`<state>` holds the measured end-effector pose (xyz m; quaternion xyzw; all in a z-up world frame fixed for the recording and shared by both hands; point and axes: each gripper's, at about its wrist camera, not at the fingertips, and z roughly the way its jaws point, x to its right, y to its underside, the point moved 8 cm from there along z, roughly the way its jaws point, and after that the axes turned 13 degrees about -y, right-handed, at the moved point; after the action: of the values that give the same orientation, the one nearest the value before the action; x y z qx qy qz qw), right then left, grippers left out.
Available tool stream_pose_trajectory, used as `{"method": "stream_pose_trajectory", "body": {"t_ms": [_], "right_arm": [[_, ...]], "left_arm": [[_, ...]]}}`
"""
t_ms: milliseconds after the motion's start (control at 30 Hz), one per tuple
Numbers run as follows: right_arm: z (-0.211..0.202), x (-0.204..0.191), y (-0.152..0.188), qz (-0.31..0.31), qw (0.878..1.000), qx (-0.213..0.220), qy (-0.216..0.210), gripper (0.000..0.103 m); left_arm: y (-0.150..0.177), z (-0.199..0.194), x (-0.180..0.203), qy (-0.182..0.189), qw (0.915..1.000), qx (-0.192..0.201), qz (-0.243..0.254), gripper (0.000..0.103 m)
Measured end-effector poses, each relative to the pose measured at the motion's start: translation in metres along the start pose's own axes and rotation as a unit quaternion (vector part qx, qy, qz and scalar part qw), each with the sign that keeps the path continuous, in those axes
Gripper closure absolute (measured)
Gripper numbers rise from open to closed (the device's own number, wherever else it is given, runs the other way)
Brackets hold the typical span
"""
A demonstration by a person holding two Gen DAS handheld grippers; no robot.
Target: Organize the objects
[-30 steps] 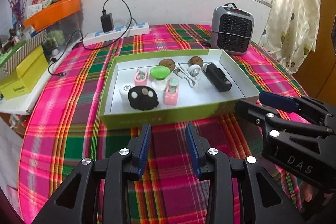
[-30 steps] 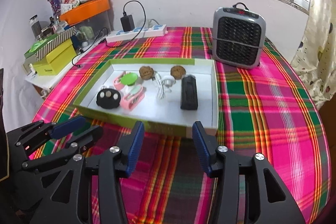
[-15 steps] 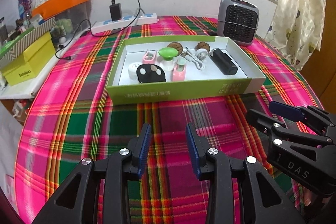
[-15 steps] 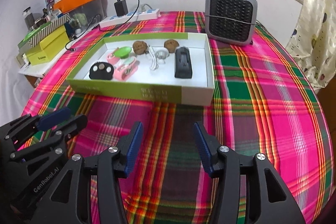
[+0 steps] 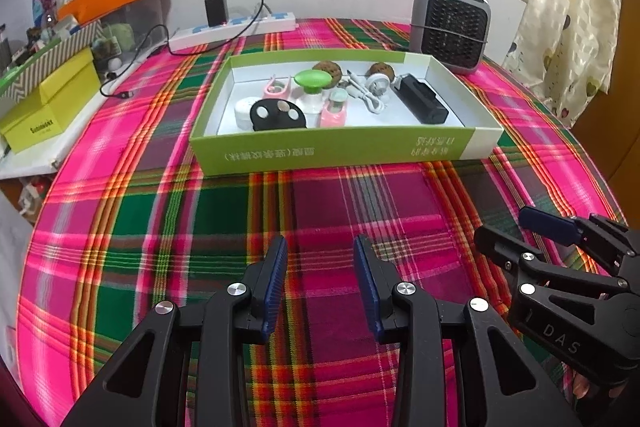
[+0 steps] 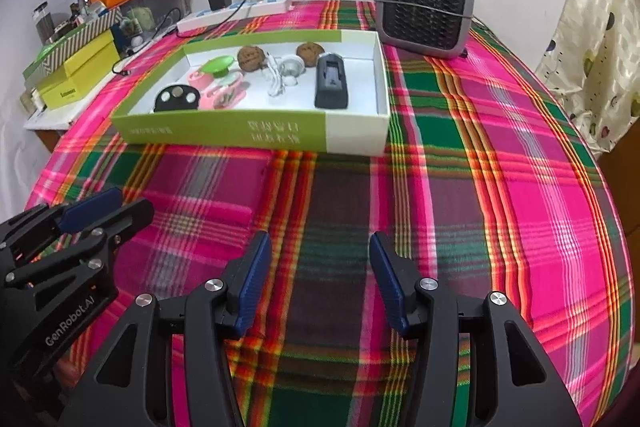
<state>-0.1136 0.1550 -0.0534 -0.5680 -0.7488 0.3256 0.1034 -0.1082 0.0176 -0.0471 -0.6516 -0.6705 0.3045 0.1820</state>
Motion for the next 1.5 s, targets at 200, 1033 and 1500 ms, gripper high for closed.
{"method": "stream_pose_trajectory", "body": {"t_ms": [200,1033,1500], "right_arm": [[-0.0017,0.0002,0.0041,-0.007,1.000,0.005,0.010,0.044],[-0.0041,0.0080,0.0068,0.003,0.999,0.009,0.032,0.032],[-0.0038,0.0077,0.0071,0.003,0.999,0.009,0.032,0.031]], "left_arm": [[0.0056,0.0007,0.0068,-0.007,0.9998,0.001,0.016,0.069],[0.0053,0.0014,0.0069,-0.013,0.9999,-0.001,0.011,0.067],[0.0051,0.0015,0.0074,-0.013,0.9999,-0.001,0.011,0.066]]}}
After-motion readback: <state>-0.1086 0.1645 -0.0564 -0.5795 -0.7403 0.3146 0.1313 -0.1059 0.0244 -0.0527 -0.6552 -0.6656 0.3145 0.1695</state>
